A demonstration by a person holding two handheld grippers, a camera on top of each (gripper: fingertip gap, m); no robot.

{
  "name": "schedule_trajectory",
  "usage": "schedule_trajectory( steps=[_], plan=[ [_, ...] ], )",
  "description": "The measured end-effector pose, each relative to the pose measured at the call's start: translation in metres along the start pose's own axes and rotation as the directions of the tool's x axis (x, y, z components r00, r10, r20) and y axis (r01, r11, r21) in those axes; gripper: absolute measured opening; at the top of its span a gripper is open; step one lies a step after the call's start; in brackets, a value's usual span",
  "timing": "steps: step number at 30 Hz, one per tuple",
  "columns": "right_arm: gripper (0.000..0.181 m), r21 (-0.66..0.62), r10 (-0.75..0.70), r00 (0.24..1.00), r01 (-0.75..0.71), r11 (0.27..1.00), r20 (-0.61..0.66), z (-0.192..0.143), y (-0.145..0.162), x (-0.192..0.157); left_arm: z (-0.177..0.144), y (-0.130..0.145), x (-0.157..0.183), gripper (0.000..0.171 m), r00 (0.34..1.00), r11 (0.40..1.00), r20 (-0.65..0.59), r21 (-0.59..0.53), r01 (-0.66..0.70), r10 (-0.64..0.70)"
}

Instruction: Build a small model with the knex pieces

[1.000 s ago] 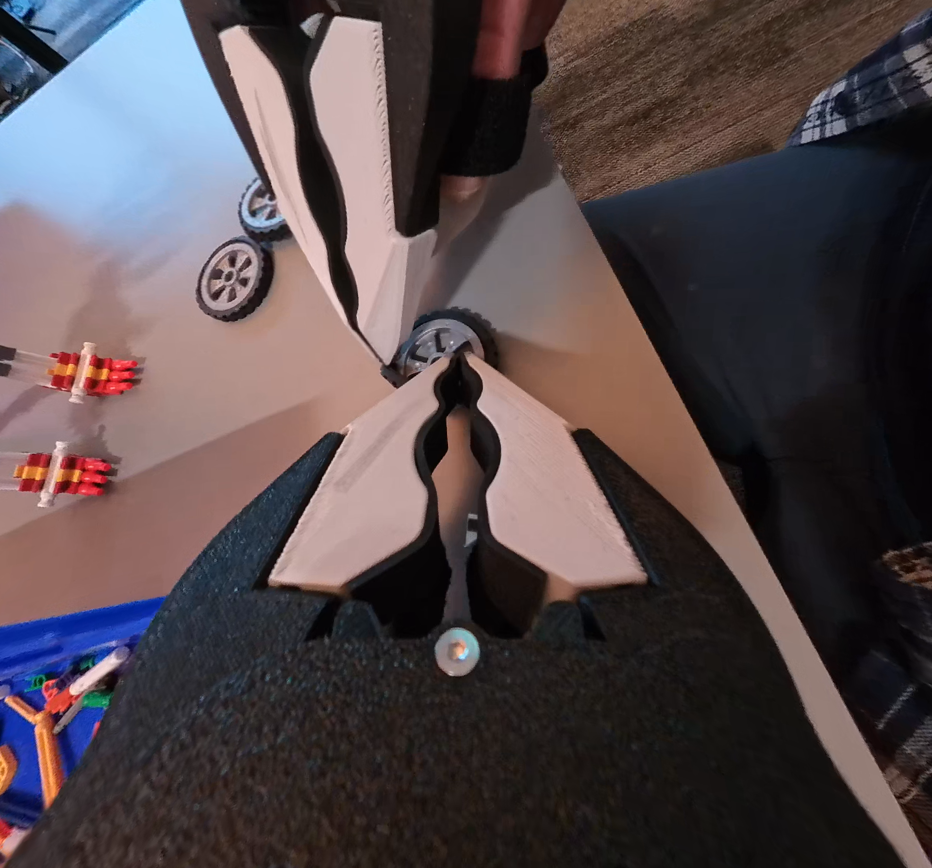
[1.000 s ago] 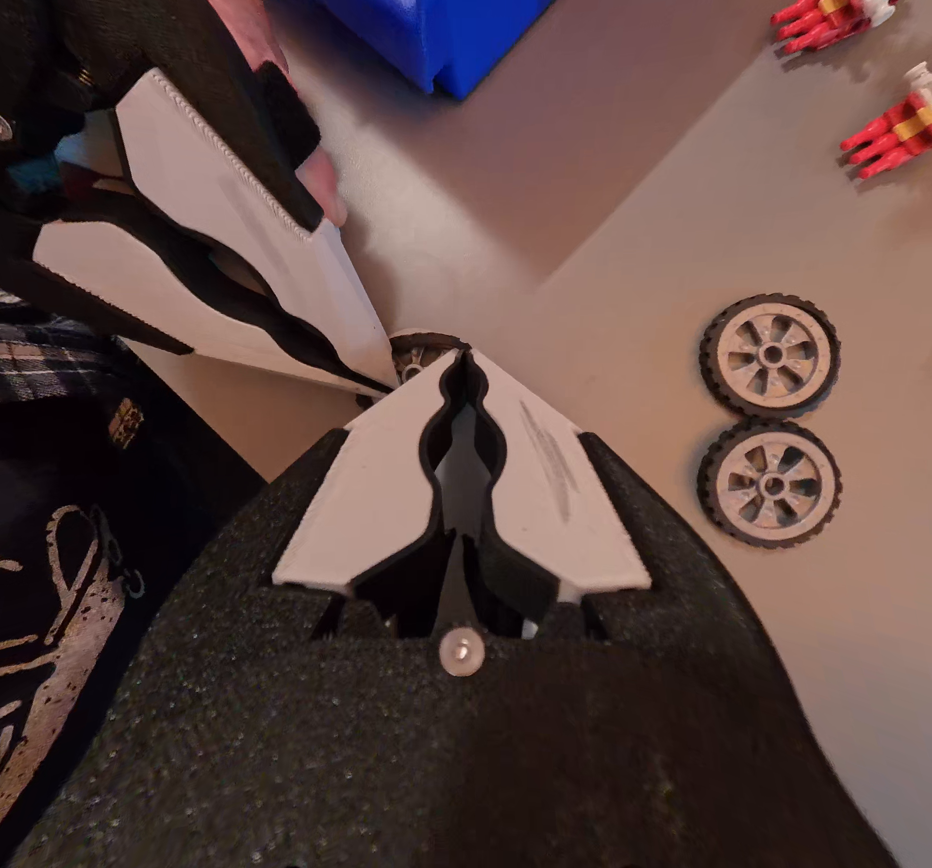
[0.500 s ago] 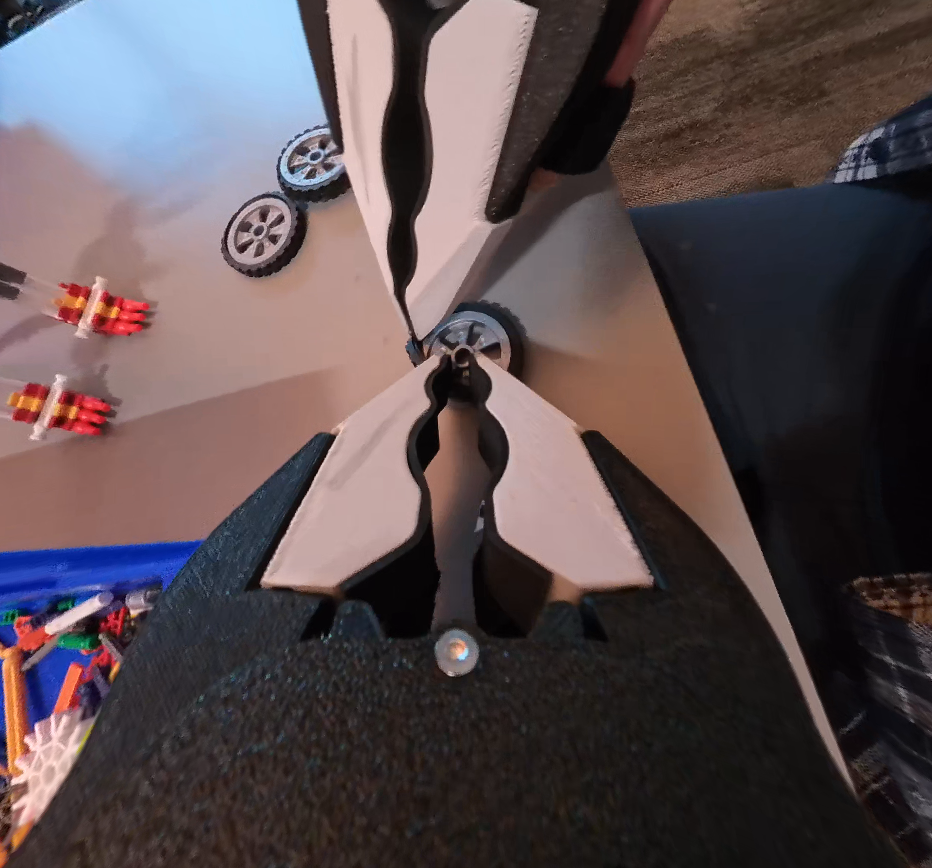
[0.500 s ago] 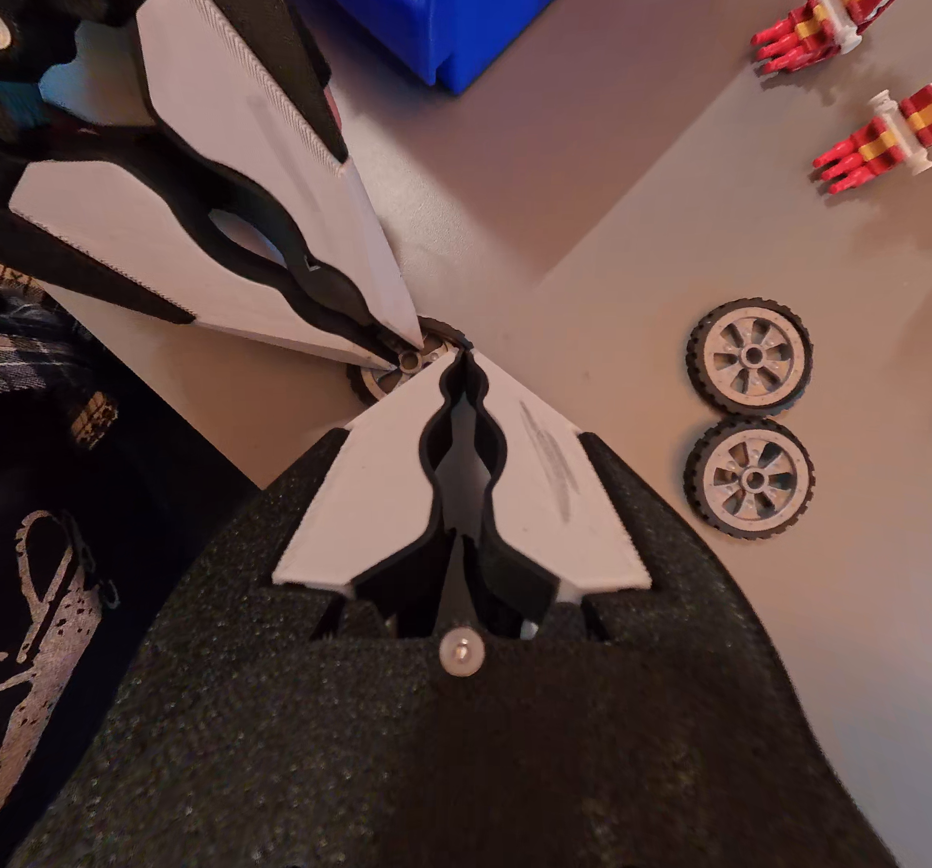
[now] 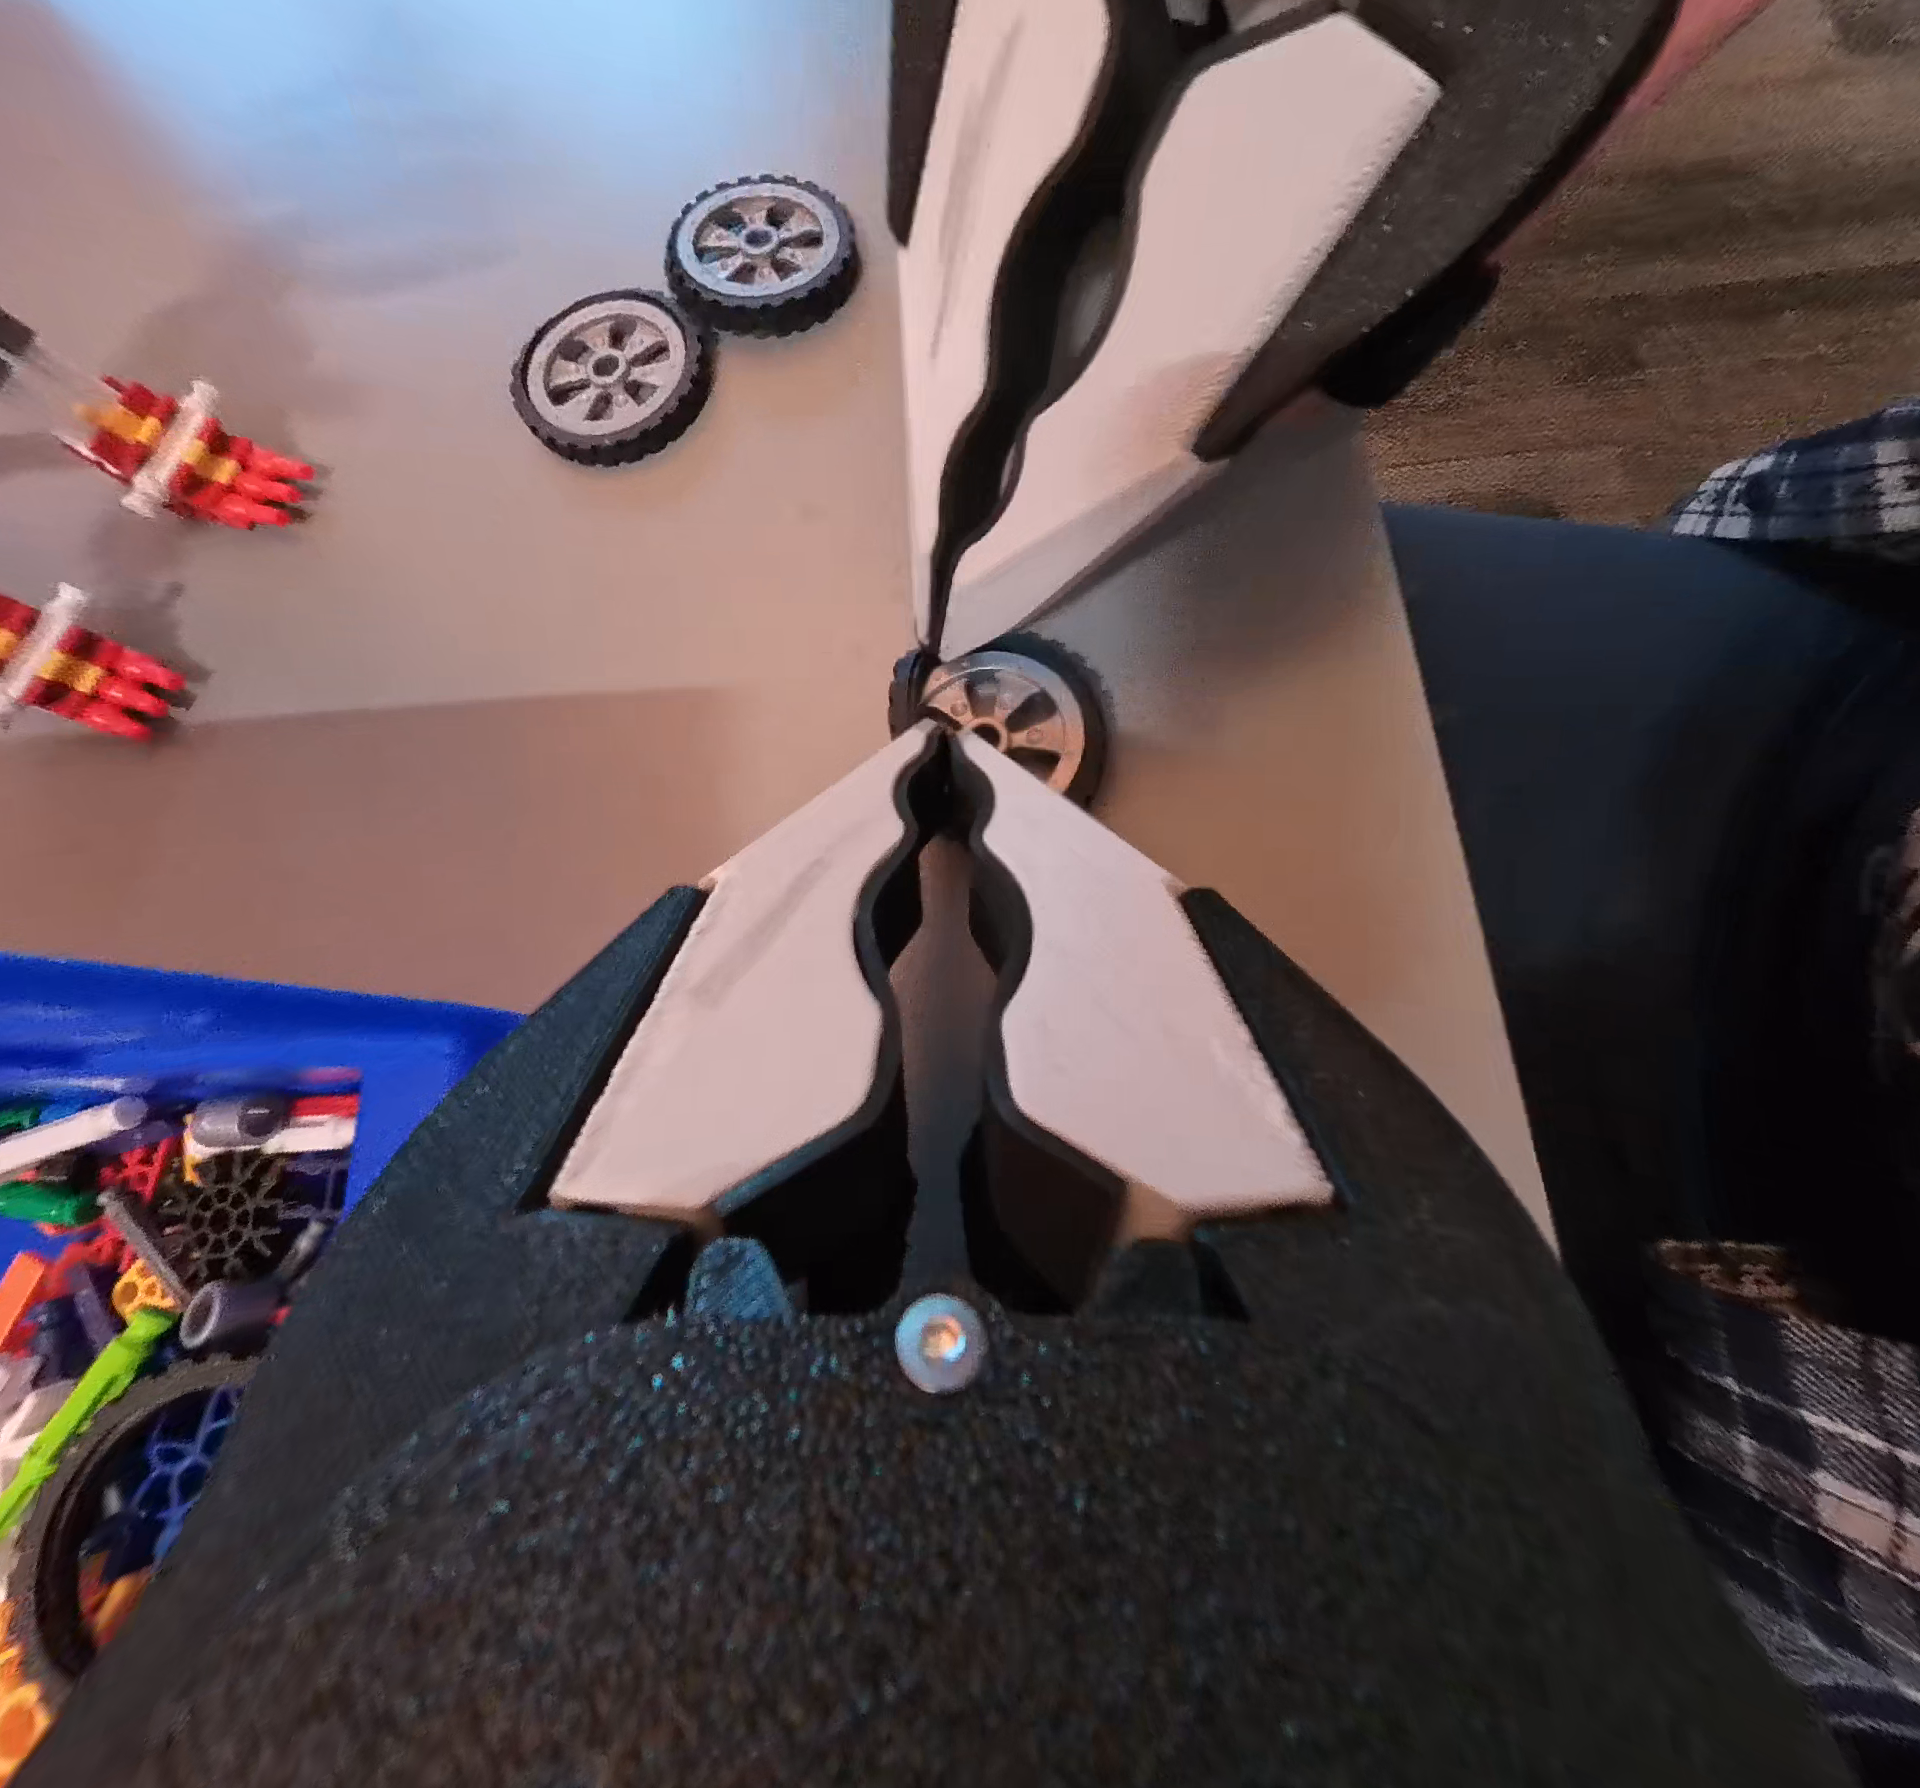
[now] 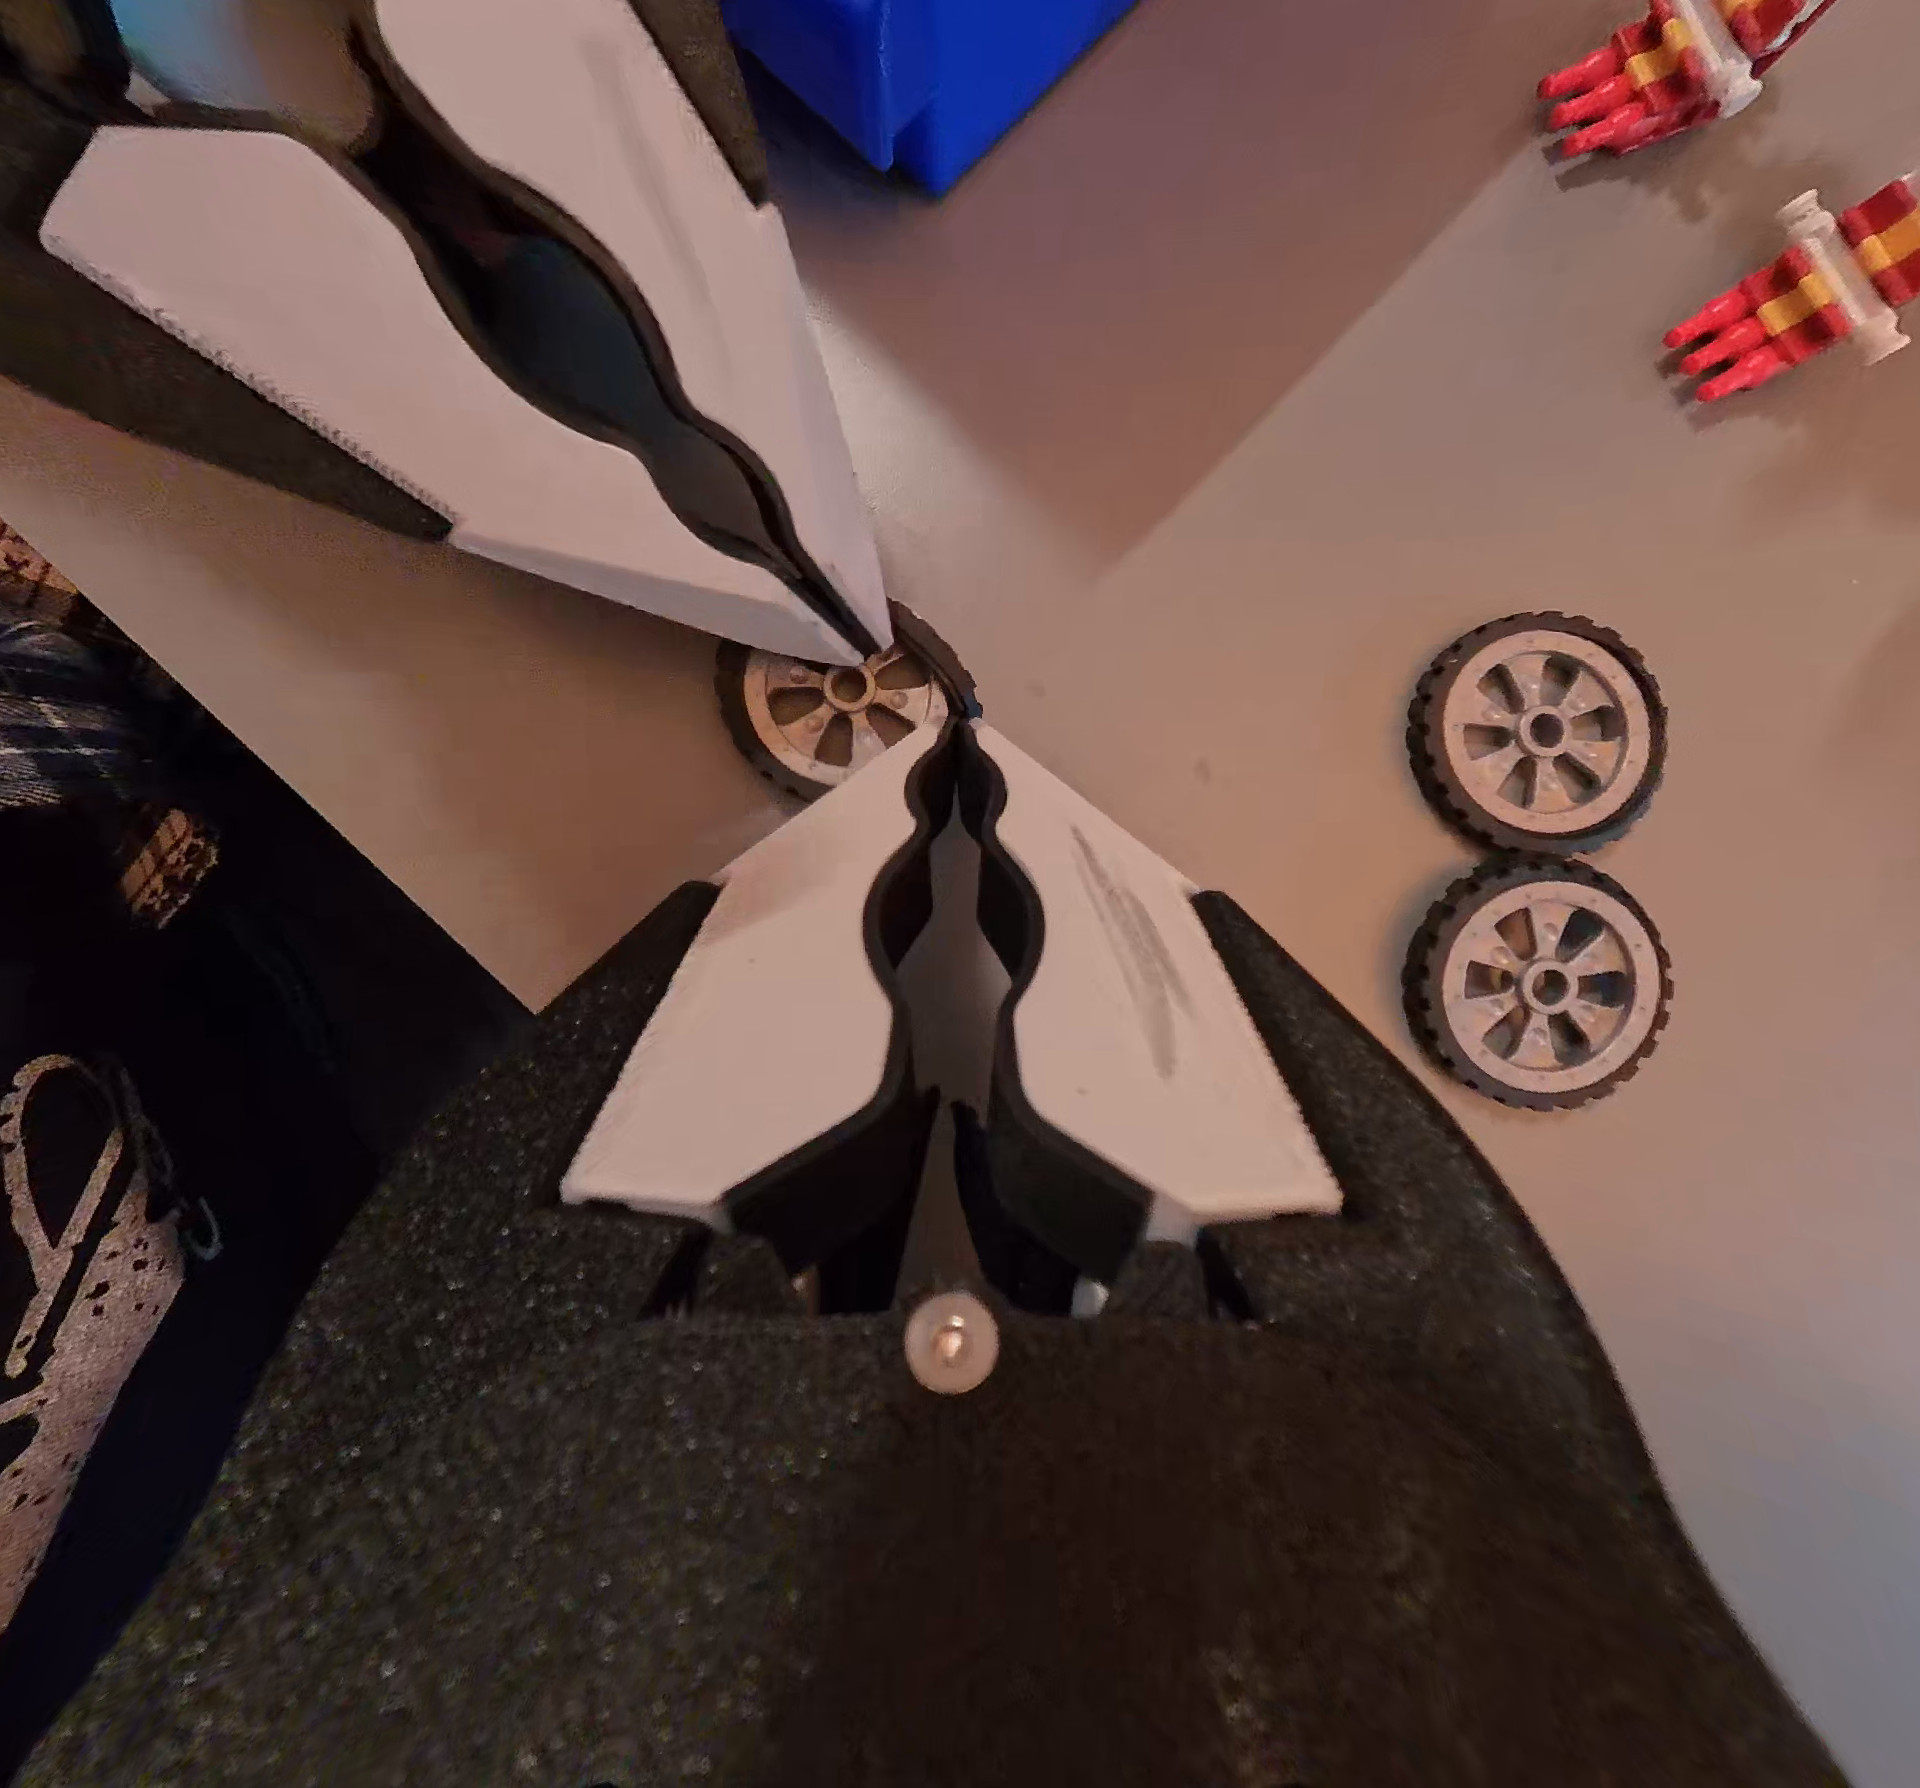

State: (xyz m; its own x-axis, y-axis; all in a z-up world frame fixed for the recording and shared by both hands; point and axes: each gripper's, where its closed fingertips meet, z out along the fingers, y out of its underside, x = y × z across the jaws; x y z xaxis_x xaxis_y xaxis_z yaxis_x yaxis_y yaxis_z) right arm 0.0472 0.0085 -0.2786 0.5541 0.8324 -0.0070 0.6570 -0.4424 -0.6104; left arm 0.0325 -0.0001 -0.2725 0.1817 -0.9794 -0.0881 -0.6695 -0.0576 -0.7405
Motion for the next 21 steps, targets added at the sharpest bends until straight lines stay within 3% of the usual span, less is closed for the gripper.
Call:
schedule_trajectory(
  steps=[4,21],
  plan=[
    [0.001,-0.002,-0.013,1.000,0.013,1.000,0.000,0.000,0.000,0.000,0.002,0.001,-0.002,0.000,0.998,0.999,0.050,-0.017,-0.034,0.035],
    [0.000,0.008,-0.032,0.999,0.032,0.999,0.001,0.001,-0.002,-0.001,0.006,0.001,-0.019,0.000,0.985,0.993,0.129,-0.024,0.116,-0.112]
  ],
)
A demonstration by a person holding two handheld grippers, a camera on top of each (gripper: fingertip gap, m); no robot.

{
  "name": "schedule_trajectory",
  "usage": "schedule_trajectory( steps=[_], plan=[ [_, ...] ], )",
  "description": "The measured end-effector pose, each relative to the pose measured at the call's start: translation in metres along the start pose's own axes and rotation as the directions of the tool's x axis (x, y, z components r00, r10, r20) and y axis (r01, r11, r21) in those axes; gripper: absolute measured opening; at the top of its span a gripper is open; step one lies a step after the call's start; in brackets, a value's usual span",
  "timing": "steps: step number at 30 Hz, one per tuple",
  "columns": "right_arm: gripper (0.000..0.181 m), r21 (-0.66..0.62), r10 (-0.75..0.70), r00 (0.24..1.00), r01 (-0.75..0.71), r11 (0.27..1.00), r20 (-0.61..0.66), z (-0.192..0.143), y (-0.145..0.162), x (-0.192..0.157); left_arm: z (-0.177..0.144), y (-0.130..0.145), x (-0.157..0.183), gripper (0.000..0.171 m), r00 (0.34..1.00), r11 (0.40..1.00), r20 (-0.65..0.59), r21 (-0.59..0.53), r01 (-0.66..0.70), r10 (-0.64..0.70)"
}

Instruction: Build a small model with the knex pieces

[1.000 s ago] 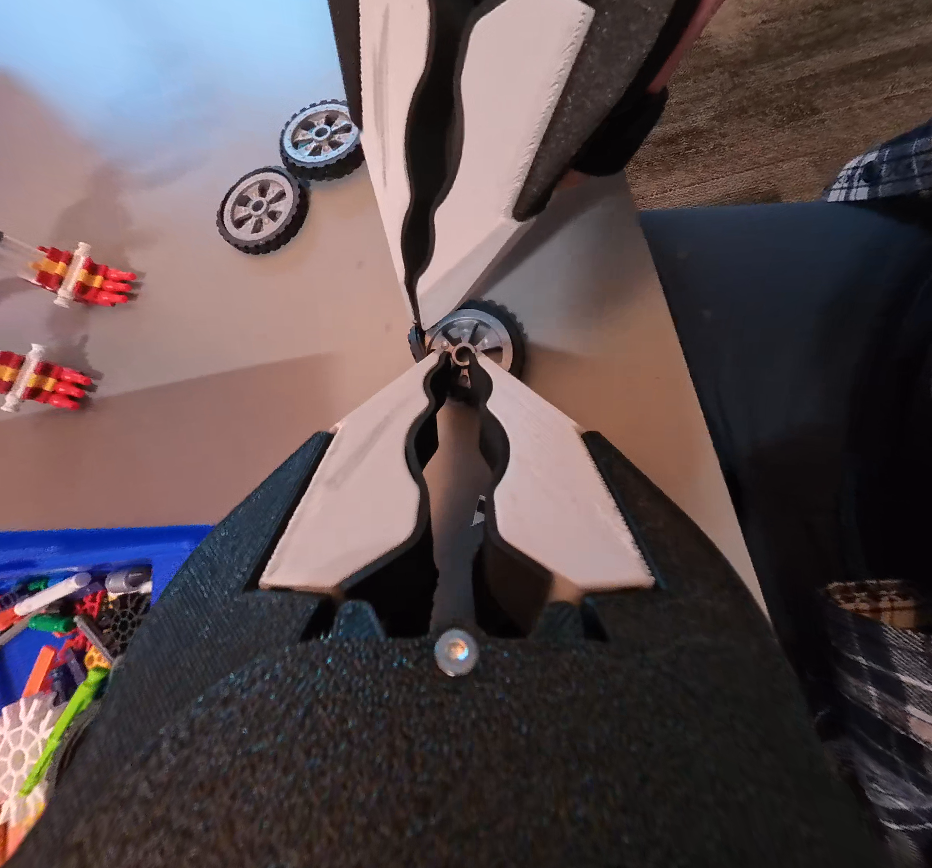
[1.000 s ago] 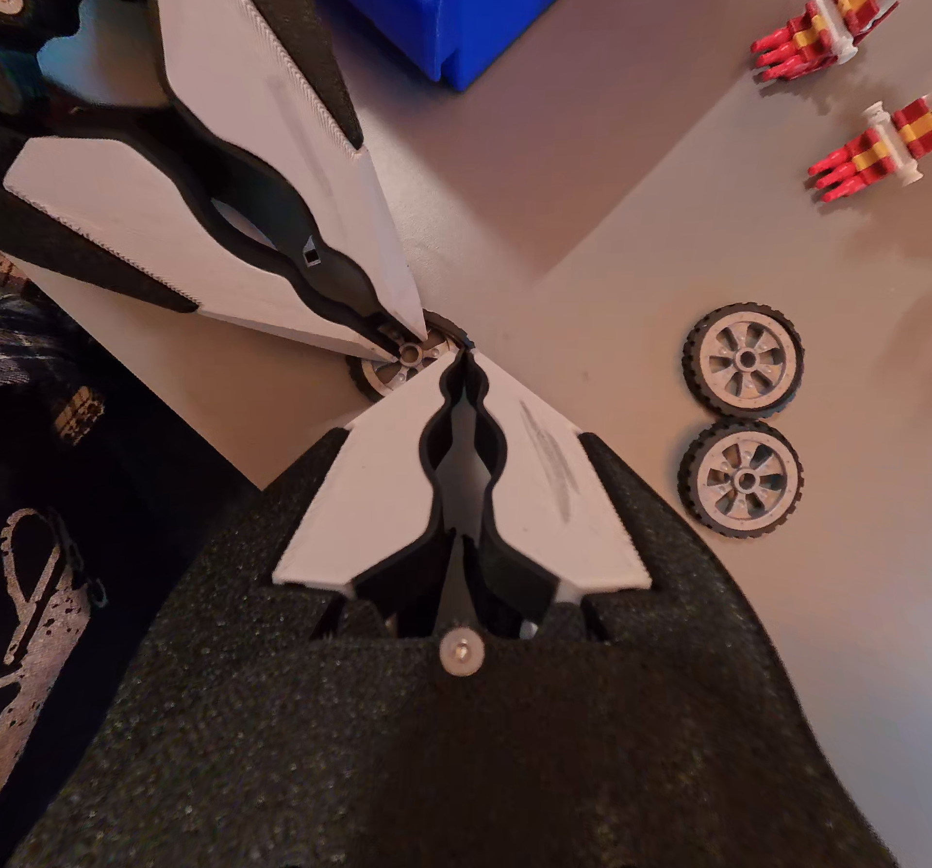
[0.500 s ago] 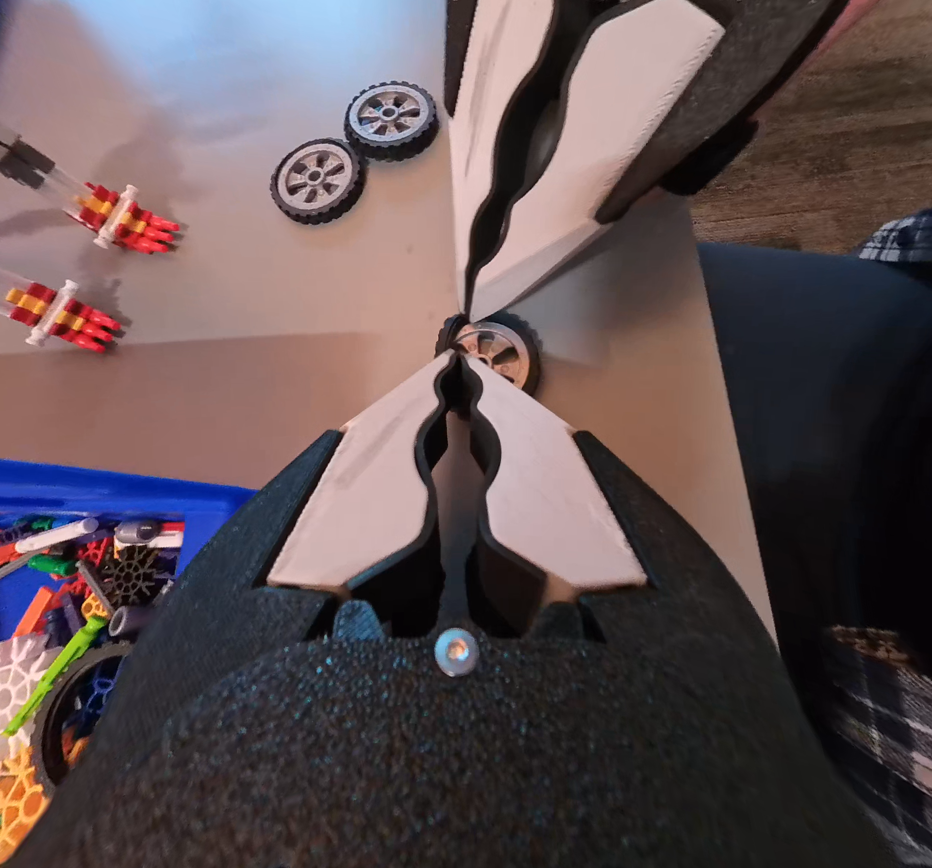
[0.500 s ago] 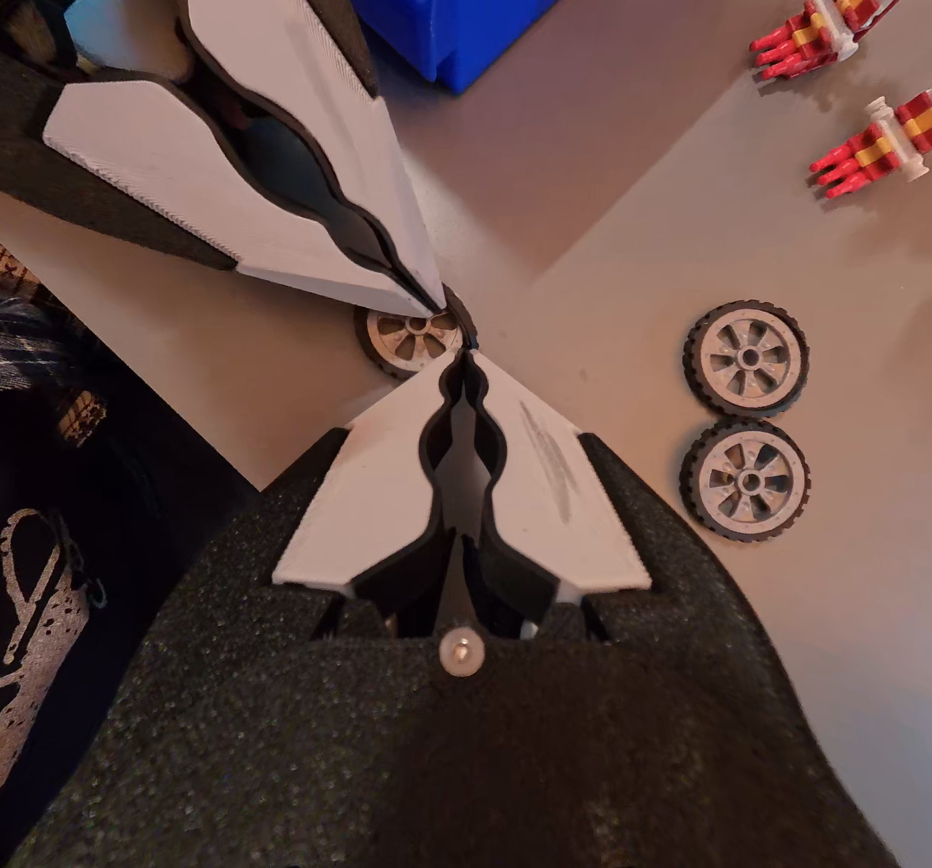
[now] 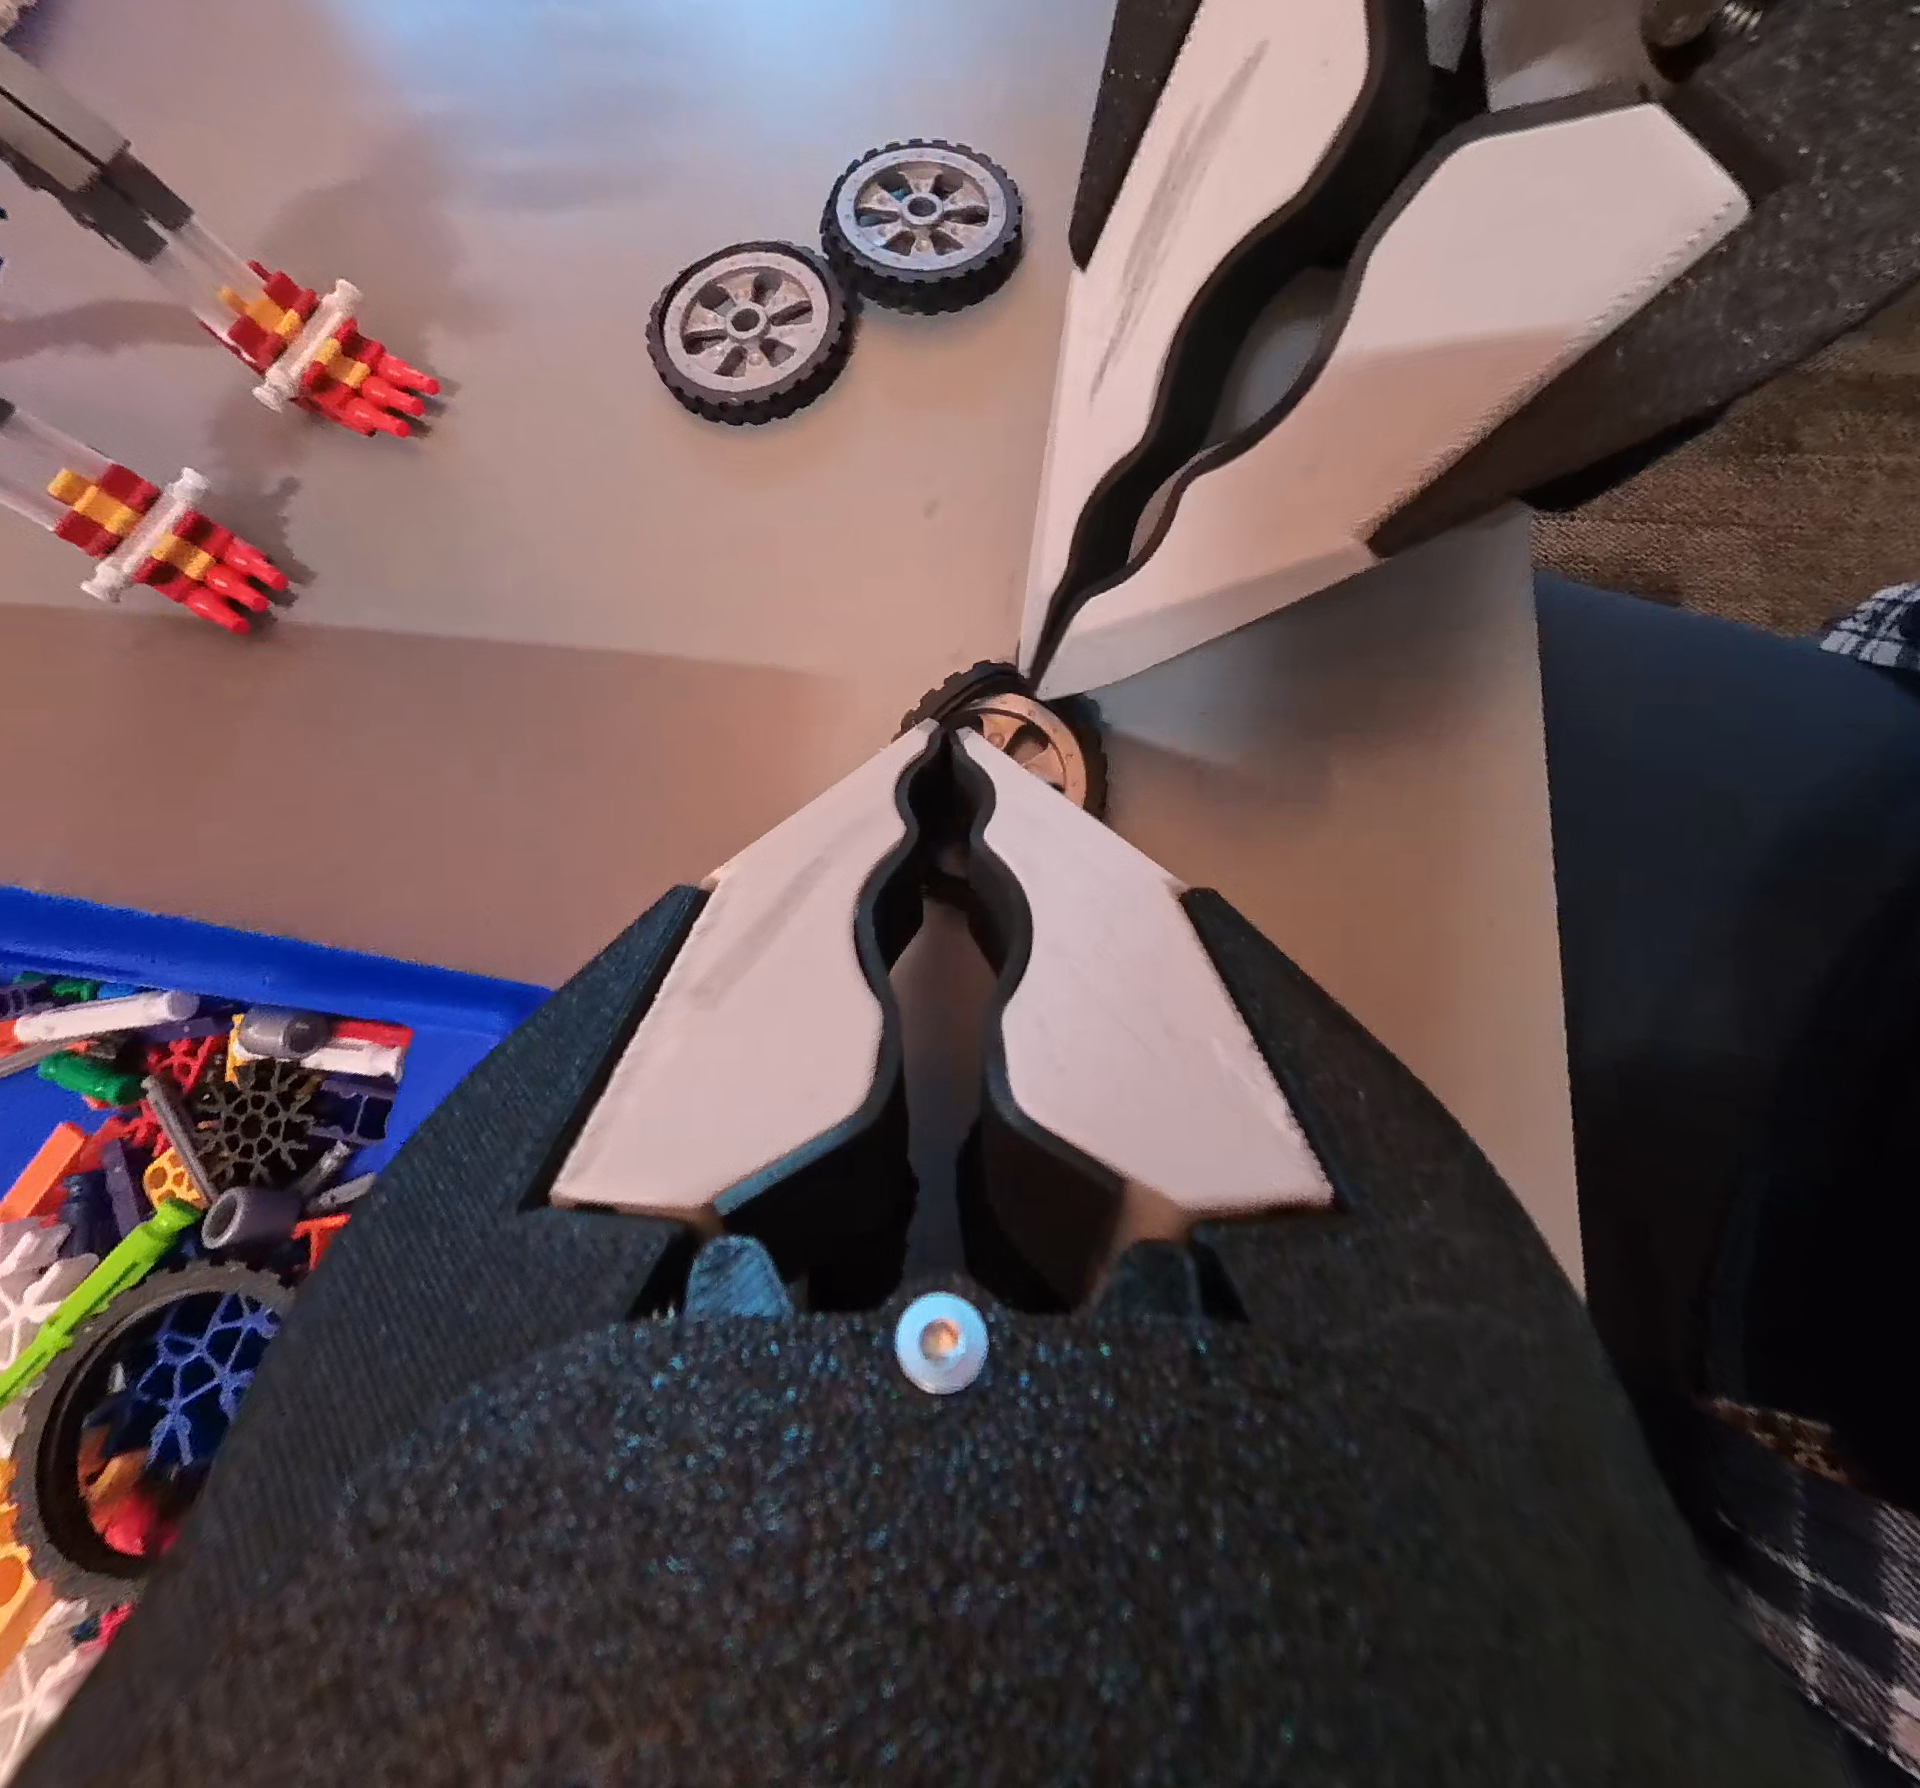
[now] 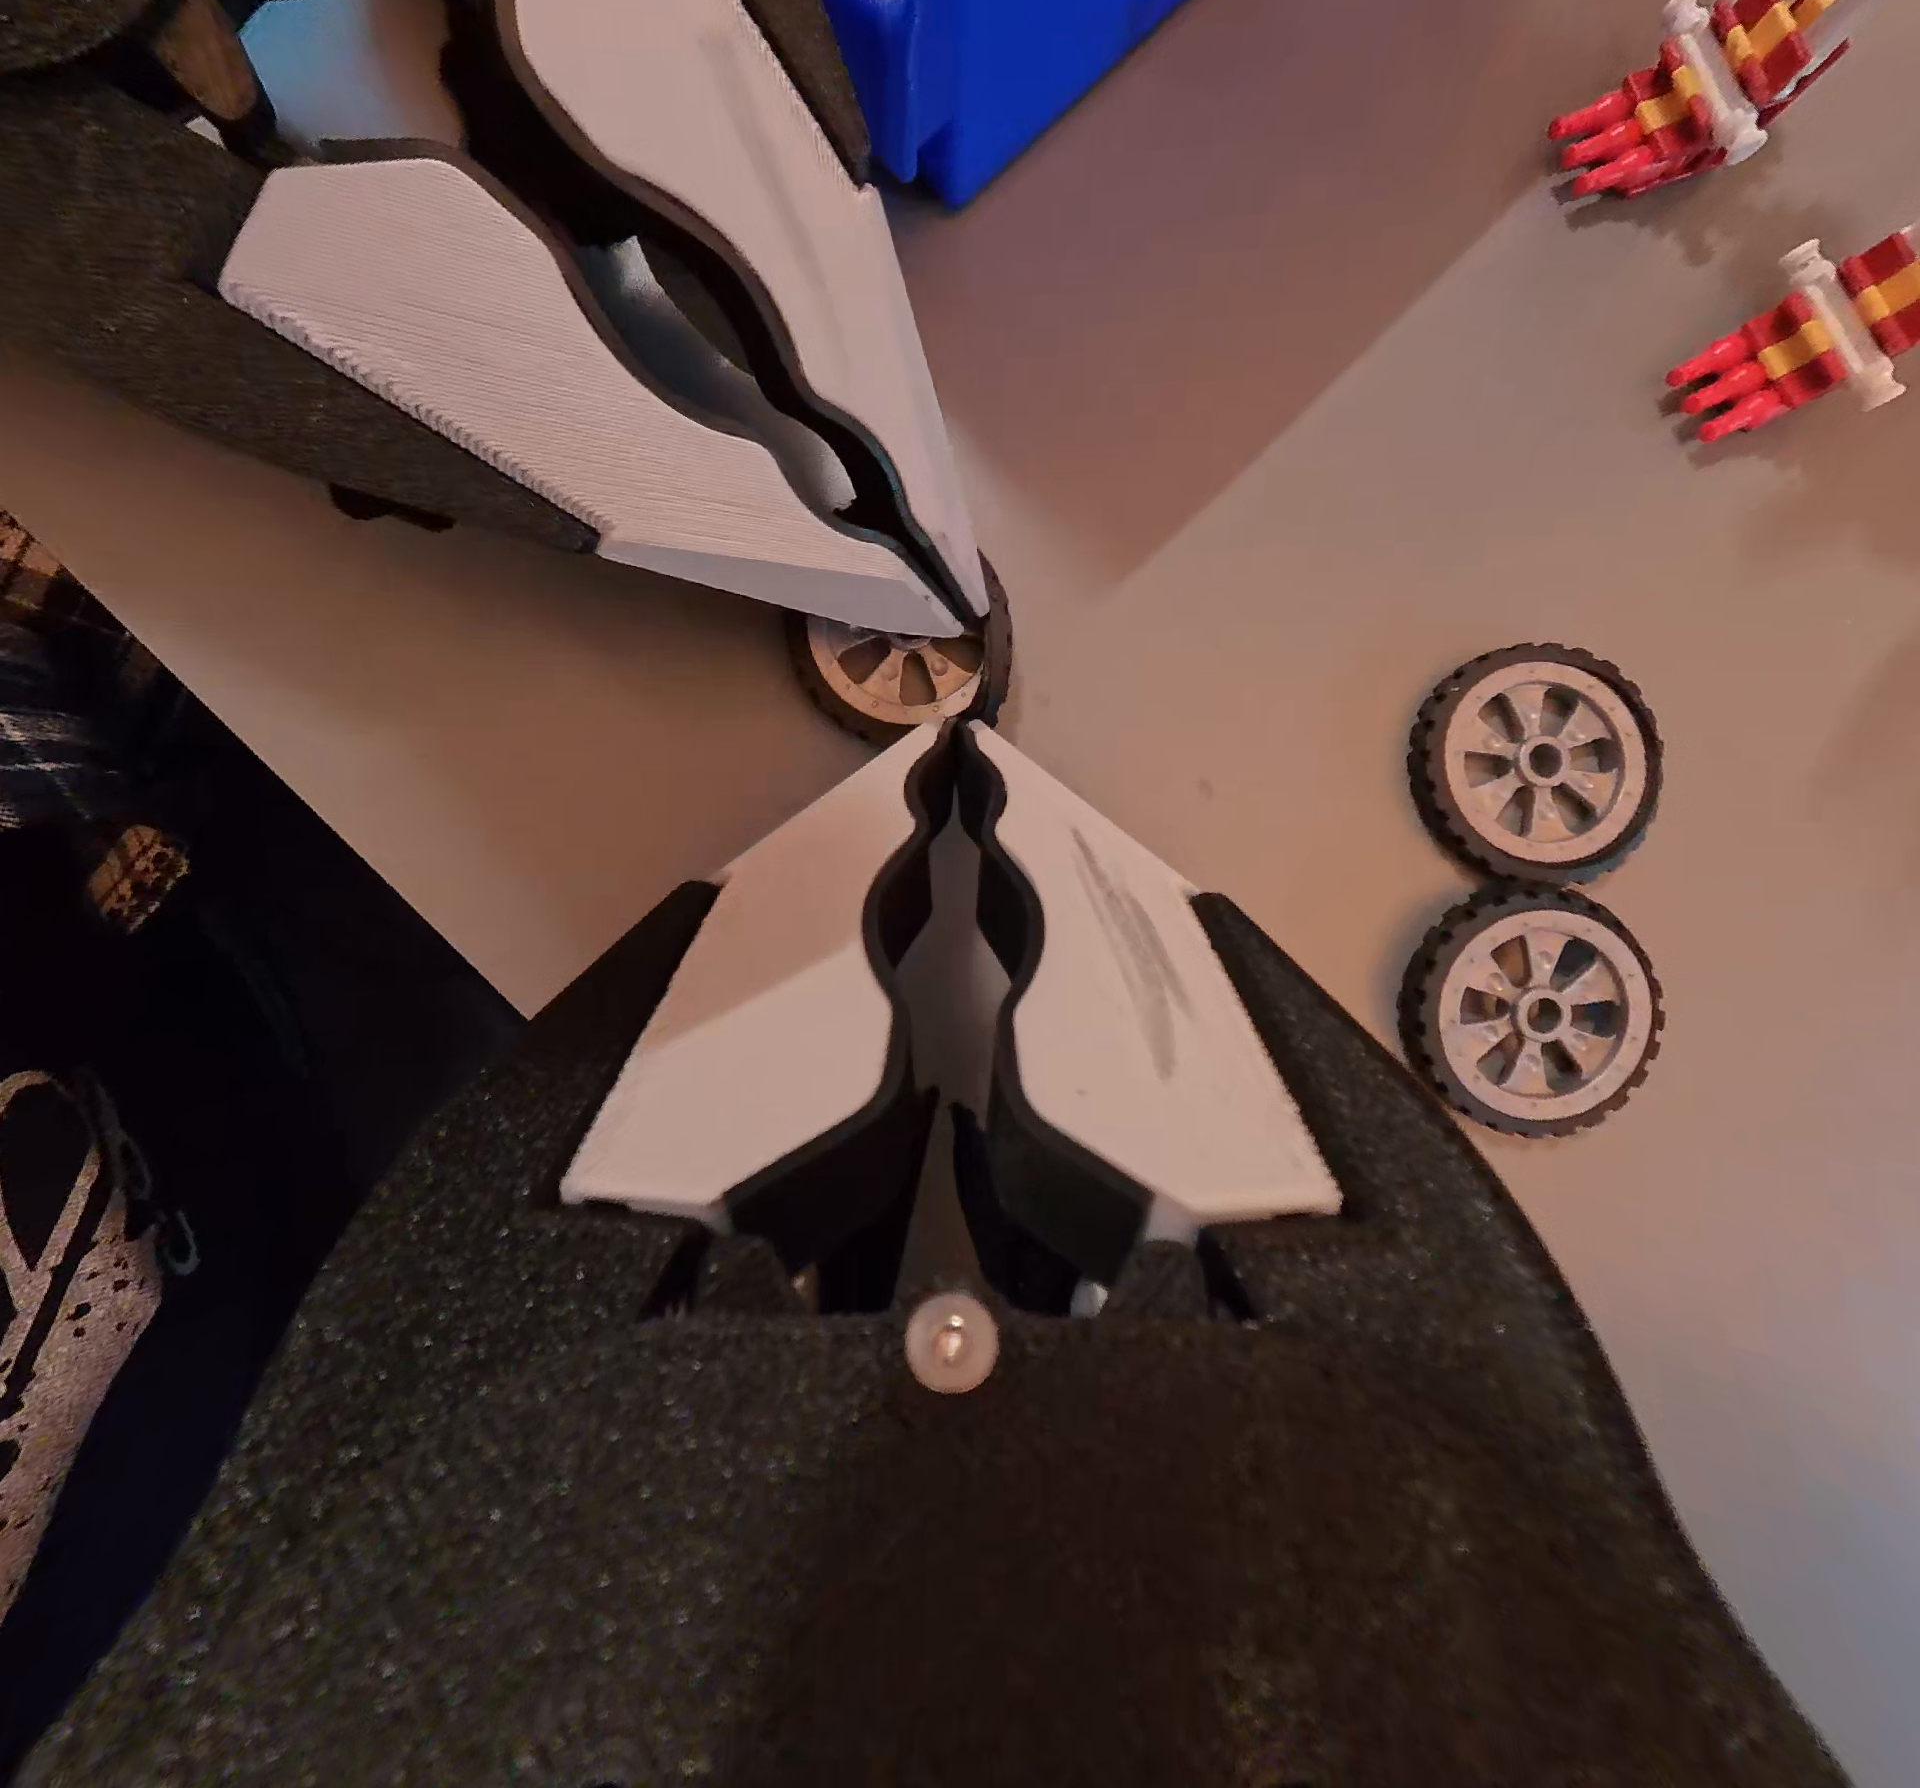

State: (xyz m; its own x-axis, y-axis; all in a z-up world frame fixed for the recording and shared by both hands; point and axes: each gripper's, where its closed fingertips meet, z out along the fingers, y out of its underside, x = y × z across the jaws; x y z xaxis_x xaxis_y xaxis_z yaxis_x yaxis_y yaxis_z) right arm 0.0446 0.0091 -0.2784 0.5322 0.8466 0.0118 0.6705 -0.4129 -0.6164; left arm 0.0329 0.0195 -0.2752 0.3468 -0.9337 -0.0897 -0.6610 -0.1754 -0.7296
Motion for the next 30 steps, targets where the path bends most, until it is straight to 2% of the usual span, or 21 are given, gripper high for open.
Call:
schedule_trajectory(
  steps=[6,8,9,15,18,23,30],
  plan=[
    [0.000,-0.004,-0.001,1.000,0.001,1.000,0.011,0.001,0.001,0.000,0.005,-0.002,-0.005,0.000,0.999,0.999,0.023,-0.016,0.031,-0.031],
    [0.001,-0.011,-0.003,1.000,0.003,1.000,0.011,0.003,0.003,-0.001,0.007,0.001,-0.019,0.000,0.995,0.999,0.103,-0.037,0.024,-0.020],
    [0.000,-0.011,-0.009,1.000,0.009,1.000,0.006,0.003,0.004,-0.001,0.008,-0.001,-0.021,0.000,0.994,0.999,0.104,-0.034,0.026,-0.022],
    [0.000,0.032,0.007,1.000,-0.008,0.999,0.026,0.003,0.001,-0.001,0.009,-0.003,-0.011,0.000,0.999,0.999,0.049,-0.027,-0.019,0.021],
    [0.000,0.053,-0.001,1.000,0.003,0.999,-0.022,0.001,0.001,0.008,0.009,-0.003,-0.006,0.000,0.999,0.999,0.009,-0.020,-0.042,0.042],
    [0.000,0.126,-0.028,0.999,0.026,0.992,0.016,-0.012,-0.018,0.006,0.009,-0.004,0.003,0.000,0.993,0.993,-0.033,-0.007,-0.116,0.116],
    [0.000,0.076,-0.062,0.996,0.057,0.995,0.060,-0.004,-0.015,0.005,0.007,-0.004,0.012,0.000,0.982,0.984,-0.071,0.009,-0.176,0.176]
  ],
)
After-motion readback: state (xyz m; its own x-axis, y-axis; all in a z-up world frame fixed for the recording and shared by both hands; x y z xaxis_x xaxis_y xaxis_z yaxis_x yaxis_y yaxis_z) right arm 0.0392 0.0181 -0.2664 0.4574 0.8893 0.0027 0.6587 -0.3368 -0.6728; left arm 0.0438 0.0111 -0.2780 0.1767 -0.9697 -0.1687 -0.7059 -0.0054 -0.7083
